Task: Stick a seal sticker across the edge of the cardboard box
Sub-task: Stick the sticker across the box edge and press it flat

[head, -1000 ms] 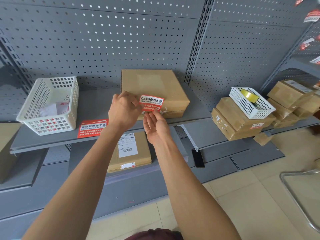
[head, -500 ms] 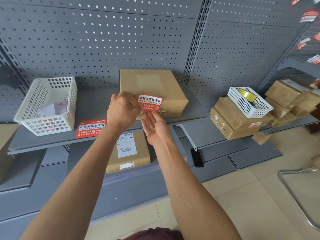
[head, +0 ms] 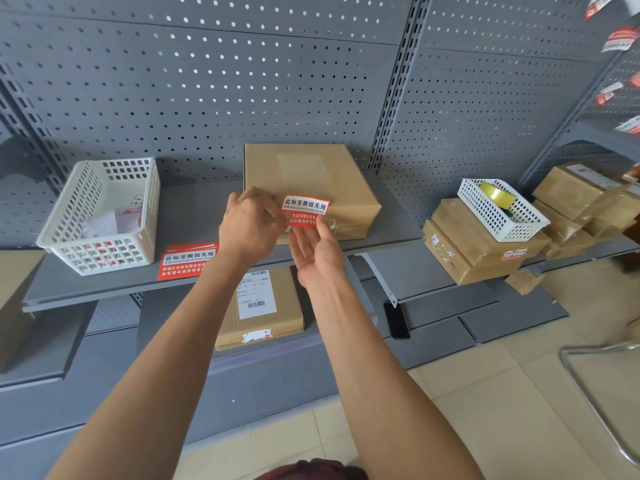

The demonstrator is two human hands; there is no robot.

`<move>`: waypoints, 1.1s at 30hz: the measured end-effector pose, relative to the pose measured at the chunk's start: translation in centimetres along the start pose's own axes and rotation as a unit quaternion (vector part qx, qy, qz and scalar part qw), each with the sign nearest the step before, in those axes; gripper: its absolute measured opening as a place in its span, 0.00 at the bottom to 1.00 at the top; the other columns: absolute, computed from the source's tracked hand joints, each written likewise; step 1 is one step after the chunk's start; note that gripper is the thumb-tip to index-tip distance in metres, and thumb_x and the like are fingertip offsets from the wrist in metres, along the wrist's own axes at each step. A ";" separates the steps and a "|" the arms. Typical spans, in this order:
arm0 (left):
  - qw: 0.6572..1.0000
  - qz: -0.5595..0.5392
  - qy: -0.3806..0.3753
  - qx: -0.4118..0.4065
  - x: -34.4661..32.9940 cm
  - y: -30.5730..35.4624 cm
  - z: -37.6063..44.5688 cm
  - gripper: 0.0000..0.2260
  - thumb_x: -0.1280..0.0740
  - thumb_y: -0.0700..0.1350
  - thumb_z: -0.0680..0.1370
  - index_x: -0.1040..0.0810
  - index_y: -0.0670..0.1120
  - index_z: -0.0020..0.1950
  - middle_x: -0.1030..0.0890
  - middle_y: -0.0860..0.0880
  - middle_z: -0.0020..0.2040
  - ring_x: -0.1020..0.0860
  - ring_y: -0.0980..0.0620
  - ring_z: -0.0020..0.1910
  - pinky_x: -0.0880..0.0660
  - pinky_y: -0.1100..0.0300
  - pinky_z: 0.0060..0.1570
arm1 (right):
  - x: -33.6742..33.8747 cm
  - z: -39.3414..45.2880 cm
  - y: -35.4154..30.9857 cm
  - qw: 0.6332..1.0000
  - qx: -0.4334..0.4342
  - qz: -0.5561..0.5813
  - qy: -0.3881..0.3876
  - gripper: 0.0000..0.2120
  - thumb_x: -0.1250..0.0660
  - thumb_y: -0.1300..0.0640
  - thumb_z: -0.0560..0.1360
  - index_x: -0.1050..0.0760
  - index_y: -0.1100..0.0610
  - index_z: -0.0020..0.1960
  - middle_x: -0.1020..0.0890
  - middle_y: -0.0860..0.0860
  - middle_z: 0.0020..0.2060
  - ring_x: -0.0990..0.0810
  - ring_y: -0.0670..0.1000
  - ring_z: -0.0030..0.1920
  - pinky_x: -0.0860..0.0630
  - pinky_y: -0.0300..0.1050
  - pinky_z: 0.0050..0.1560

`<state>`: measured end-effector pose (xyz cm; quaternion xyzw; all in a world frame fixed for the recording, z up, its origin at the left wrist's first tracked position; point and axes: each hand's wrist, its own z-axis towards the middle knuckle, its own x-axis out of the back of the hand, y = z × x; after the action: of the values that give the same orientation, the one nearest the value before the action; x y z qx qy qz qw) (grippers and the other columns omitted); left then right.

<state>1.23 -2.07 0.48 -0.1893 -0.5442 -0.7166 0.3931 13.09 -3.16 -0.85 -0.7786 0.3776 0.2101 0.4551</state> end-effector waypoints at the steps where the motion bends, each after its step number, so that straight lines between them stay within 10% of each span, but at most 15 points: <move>1: 1.000 0.003 -0.001 0.000 0.0 0.0 0.0 0.08 0.28 0.51 0.76 0.18 0.48 0.41 0.20 0.54 0.60 0.30 0.46 0.58 0.33 0.55 0.47 | 0.2 0.2 -0.2 1.000 0.007 -0.016 -0.001 0.10 0.30 0.52 0.78 0.18 0.59 0.52 0.12 0.54 0.44 0.14 0.50 0.47 0.16 0.43 0.42; 18: 1.000 0.009 -0.007 -0.003 -0.1 -0.1 -0.1 0.08 0.28 0.51 0.76 0.16 0.47 0.43 0.21 0.54 0.61 0.30 0.47 0.59 0.32 0.55 0.48 | 2.2 0.9 -0.3 0.993 0.106 -0.061 0.003 0.09 0.27 0.60 0.76 0.18 0.63 0.54 0.13 0.56 0.45 0.14 0.54 0.52 0.16 0.45 0.44; 25: 1.000 0.000 -0.011 0.000 0.0 0.0 -0.1 0.08 0.28 0.52 0.76 0.17 0.48 0.41 0.21 0.54 0.61 0.31 0.47 0.59 0.33 0.56 0.49 | 1.2 0.5 -1.0 1.000 0.018 0.005 -0.018 0.07 0.29 0.59 0.78 0.19 0.63 0.52 0.14 0.59 0.52 0.14 0.54 0.49 0.18 0.47 0.54; 33: 1.000 0.011 -0.018 -0.008 0.1 -0.1 0.0 0.08 0.29 0.51 0.77 0.15 0.47 0.44 0.21 0.54 0.61 0.30 0.45 0.60 0.34 0.56 0.50 | 1.9 1.4 -2.1 0.994 0.025 -0.101 -0.021 0.08 0.27 0.56 0.77 0.19 0.58 0.54 0.14 0.56 0.52 0.17 0.50 0.54 0.17 0.46 0.43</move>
<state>1.10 -2.11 0.49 -0.2115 -0.5435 -0.7129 0.3895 15.94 -2.05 -1.61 -0.7968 0.2923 0.1699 0.5008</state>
